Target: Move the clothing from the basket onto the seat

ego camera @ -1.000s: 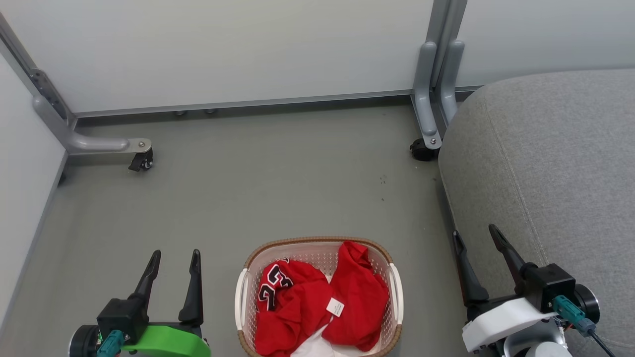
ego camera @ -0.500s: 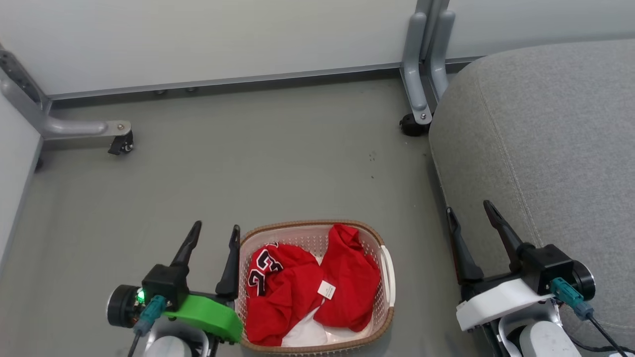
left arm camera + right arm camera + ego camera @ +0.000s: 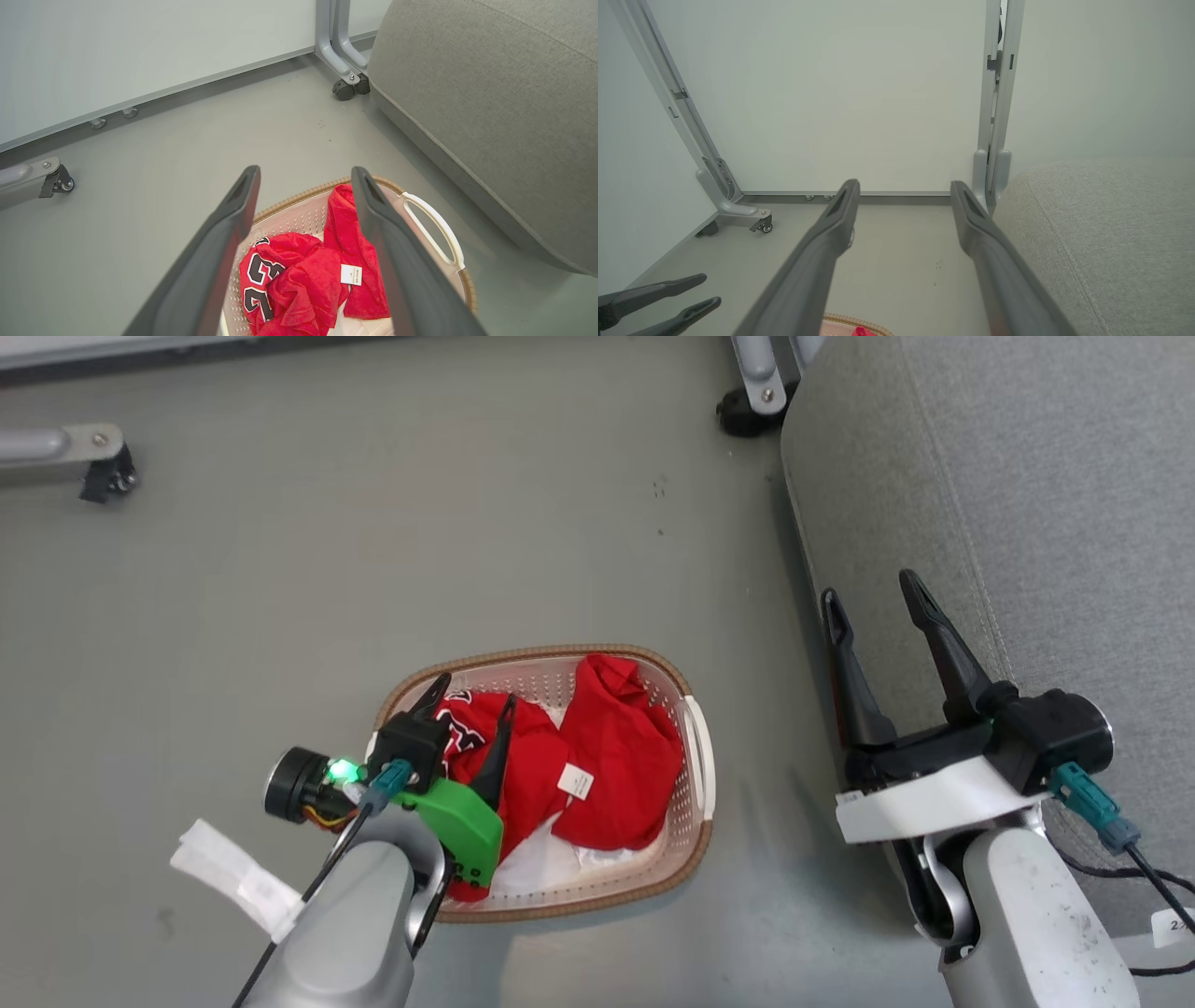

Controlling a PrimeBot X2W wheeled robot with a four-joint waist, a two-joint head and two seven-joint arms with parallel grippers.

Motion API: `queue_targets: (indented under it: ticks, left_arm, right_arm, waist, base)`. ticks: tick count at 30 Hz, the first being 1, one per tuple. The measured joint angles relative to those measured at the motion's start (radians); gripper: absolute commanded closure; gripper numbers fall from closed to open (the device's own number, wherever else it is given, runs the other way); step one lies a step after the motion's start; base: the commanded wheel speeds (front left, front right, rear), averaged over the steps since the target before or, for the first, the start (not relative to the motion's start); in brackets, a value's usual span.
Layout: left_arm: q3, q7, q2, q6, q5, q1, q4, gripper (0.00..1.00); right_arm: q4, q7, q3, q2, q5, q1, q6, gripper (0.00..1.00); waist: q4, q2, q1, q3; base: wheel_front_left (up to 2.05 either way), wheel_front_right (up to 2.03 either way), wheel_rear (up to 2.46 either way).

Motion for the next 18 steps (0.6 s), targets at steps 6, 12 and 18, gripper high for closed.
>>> queue_targets:
  ticks: [6,12,18]
  left_arm:
    - [-0.117,0.056,-0.001,0.02,0.04,-0.156,0.167,0.0]
    - [-0.196,0.096,-0.002,0.034,0.098,-0.264,0.313,0.0]
    - [-0.24,0.135,0.0,0.063,0.142,-0.36,0.425,0.0]
  right_arm:
    - [-0.012,-0.013,0.01,-0.001,-0.011,-0.071,0.0,0.0]
    - [-0.017,-0.019,0.026,-0.001,0.0,-0.11,0.0,0.0]
    - [-0.024,-0.022,0.039,-0.001,0.013,-0.13,0.0,0.0]
  waist:
    - [-0.024,0.0,0.0001,0.144]
    - [-0.048,0.0,0.0002,0.281]
    - [-0.072,0.0,0.0002,0.4]
  base:
    - [0.0,0.0,0.0]
    - [0.0,0.0,0.0]
    - [0.0,0.0,0.0]
